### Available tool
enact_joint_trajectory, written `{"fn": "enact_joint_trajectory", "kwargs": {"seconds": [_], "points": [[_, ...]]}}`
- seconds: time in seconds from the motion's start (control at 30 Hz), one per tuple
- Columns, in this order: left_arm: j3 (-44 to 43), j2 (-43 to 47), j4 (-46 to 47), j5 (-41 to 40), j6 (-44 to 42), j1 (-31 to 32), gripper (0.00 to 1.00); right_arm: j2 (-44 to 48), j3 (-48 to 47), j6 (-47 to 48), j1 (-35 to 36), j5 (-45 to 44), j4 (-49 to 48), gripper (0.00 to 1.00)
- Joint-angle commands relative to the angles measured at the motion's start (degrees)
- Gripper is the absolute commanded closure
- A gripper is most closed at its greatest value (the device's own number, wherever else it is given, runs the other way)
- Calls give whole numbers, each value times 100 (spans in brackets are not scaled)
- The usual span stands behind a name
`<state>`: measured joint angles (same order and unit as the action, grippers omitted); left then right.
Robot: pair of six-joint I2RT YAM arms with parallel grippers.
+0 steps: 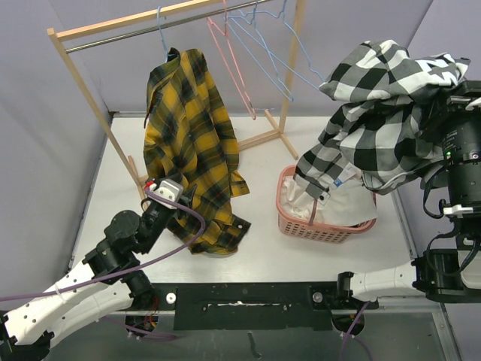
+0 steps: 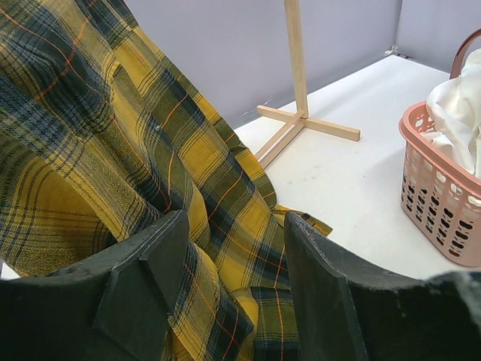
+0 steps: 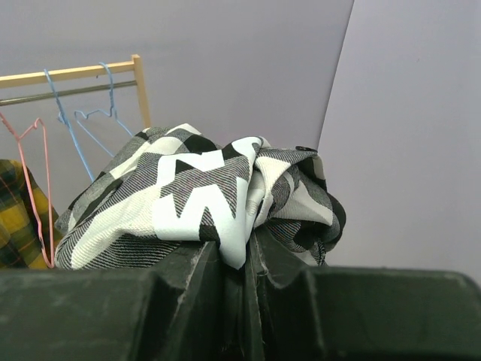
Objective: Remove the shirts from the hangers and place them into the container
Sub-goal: Place the shirt in the bin.
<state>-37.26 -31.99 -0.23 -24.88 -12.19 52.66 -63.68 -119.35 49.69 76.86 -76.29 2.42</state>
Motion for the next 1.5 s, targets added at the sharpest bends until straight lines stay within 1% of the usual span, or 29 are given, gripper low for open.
{"fn": "enact_joint_trajectory", "kwargs": {"seconds": [0.0,0.17,0.23,0.33,0.43,0.5,0.7,0.8,0.97,1.1,1.27,1.3,1.33,1.37,1.4,1.47], "points": [[-125,79,197,1,102,-46,48,-125,-665,1057,-4,410,-1052,100],[-132,91,199,14,120,-46,48,-356,-1201,1985,-7,335,-1594,100],[-133,80,192,29,128,-46,48,-412,-1220,2431,-4,235,-1947,100],[-138,82,181,45,137,-46,48,-322,-961,2596,-7,110,-2076,100],[-142,95,172,36,146,-50,48,-83,-400,2418,23,-56,-1964,100],[-133,95,180,41,149,-54,48,39,96,2132,111,-247,-1680,100],[-150,36,159,63,159,-54,48,302,1615,1498,815,-723,-1520,96],[-150,10,155,54,164,-63,48,375,2177,1175,1091,-891,-1374,96],[-142,-75,155,58,173,-71,48,626,3118,786,1105,-1017,-1315,95],[-150,-202,150,75,189,-85,48,756,3549,404,1109,-1133,-911,94],[-169,-328,120,89,199,-91,48,758,4196,399,1109,-1388,-985,94],[-168,-338,119,89,206,-98,48,778,4369,476,1104,-1471,-1113,94],[-170,-347,117,89,208,-98,48,797,4625,739,1104,-1555,-1485,94],[-168,-356,119,89,213,-96,48,837,4941,1457,1092,-1643,-2166,94],[-170,-358,120,93,215,-92,48,870,5263,2275,1068,-1727,-3179,94],[-177,-381,110,110,229,-94,48,863,5849,4050,909,-1805,-5529,93]]}}
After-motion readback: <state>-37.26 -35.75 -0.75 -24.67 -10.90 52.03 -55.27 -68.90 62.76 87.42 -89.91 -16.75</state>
